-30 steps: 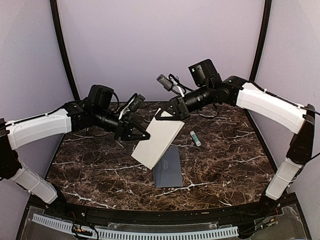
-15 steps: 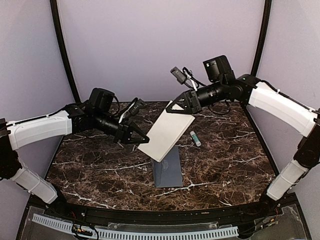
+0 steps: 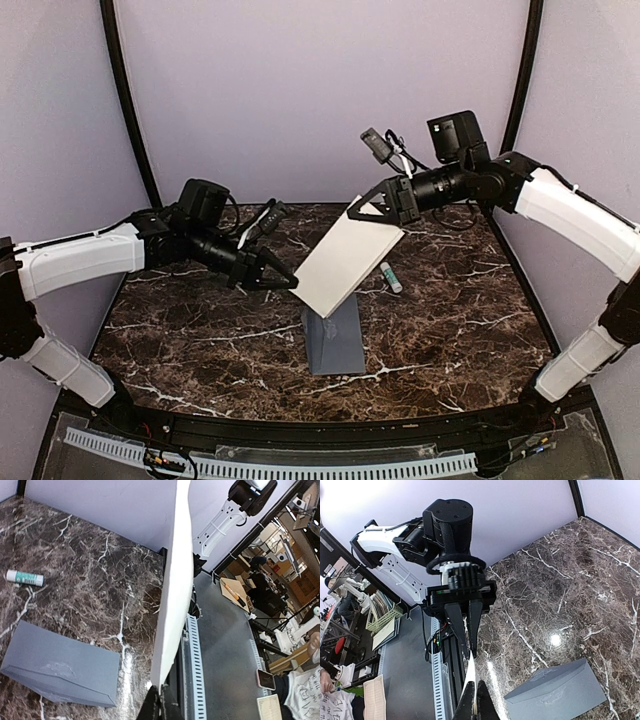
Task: Place the letter into the envelope and seal it
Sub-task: Place the letter in the envelope.
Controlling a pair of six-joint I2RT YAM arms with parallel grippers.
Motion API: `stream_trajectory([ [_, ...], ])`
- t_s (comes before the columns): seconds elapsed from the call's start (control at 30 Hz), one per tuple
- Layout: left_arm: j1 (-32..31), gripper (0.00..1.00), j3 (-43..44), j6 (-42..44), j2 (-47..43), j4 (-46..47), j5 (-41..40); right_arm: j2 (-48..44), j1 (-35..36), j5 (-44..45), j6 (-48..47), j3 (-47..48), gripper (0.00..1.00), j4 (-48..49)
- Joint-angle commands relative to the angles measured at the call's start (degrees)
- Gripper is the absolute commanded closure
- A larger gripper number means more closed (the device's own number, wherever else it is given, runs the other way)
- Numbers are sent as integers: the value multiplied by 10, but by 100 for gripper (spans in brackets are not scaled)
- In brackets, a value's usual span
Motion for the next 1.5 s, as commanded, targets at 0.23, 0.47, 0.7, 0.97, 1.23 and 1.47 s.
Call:
stream_trajectory([
  [0.23,-1,67,-24,-12,-33,32,-3,-54,-19,9,43,-38,100,92],
  [0.47,0,15,-78,-94,-108,239,-157,-110,-18,59,139,-116,100,289],
  [0.7,4,8,-139,-214,-137,478,-303,-149,5,143,196,-193,100,507],
  [0.97,4,4,-129,-307,-98,593,-197,-129,33,167,200,-203,100,632],
  [1.23,4,32,-132,-356,-83,650,-125,-112,34,165,207,-207,100,650],
  [1.47,4,62,-134,-394,-72,686,-105,-109,34,158,214,-207,100,658],
])
